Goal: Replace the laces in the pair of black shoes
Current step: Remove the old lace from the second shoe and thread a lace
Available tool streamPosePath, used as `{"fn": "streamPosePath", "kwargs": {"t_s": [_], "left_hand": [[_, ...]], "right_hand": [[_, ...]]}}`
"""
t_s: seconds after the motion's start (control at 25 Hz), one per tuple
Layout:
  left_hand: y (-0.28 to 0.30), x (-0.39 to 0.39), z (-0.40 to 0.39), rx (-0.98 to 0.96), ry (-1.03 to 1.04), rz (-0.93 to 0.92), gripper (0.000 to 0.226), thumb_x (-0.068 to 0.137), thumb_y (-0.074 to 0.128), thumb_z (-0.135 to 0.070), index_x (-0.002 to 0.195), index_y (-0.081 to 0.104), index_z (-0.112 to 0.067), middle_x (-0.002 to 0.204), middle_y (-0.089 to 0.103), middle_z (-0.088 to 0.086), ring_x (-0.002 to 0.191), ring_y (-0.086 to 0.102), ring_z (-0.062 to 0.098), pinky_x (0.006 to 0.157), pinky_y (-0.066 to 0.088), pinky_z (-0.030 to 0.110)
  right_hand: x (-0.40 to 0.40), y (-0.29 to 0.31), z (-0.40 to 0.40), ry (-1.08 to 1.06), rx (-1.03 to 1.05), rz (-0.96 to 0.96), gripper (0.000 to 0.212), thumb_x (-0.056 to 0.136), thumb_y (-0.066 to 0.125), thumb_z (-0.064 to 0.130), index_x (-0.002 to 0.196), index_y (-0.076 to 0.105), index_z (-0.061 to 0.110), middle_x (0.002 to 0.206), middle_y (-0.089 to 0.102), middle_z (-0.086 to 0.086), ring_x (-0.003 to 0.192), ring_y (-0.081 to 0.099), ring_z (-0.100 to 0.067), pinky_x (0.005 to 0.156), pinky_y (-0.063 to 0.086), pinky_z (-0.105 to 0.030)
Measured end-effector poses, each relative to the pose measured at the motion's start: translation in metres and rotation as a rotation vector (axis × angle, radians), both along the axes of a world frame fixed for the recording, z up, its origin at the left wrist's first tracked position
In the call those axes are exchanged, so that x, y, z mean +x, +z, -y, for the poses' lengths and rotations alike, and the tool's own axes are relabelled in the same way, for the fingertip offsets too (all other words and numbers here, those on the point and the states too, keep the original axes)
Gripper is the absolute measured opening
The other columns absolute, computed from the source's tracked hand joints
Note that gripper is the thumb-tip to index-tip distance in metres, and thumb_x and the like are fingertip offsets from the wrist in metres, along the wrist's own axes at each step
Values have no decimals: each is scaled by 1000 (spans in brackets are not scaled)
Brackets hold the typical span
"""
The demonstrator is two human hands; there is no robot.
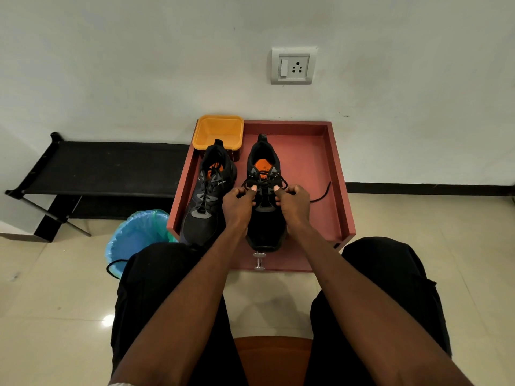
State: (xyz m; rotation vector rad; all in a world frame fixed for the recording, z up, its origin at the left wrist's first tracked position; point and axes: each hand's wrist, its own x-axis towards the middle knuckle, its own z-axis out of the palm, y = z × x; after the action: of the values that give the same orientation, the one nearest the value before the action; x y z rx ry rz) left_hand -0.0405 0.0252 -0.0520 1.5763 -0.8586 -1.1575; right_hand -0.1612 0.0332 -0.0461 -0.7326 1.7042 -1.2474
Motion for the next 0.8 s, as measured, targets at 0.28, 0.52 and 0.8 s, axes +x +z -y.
{"fn": "streamPosePath", "kwargs": {"t_s": [0.28, 0.52, 0.8], "left_hand": [[0, 1, 4, 55, 61, -89, 12, 96, 62, -18, 91, 63, -8, 82, 67, 6, 65, 62, 10, 66, 53, 26], [10, 6, 3, 101, 41, -289, 11, 94, 62, -8, 84, 62, -5, 75, 64, 7, 66, 62, 13, 61, 55, 21], [12, 20, 6, 28, -146, -141, 25, 91, 51, 11, 93, 69, -5, 90, 69, 8, 75, 65, 14, 69, 59, 25]], "right_hand": [[0, -2, 4, -33, 61, 32, 10, 92, 52, 5, 84, 55, 8, 74, 65, -7, 67, 60, -15, 64, 52, -34], [-3, 4, 4, -72, 44, 205, 15, 92, 55, 0, 79, 54, 8, 71, 63, -8, 59, 60, -13, 53, 52, -21], [-14, 10, 2, 134, -69, 52, 26, 92, 48, -7, 82, 67, 8, 75, 67, -7, 61, 62, -14, 59, 55, -23]]}}
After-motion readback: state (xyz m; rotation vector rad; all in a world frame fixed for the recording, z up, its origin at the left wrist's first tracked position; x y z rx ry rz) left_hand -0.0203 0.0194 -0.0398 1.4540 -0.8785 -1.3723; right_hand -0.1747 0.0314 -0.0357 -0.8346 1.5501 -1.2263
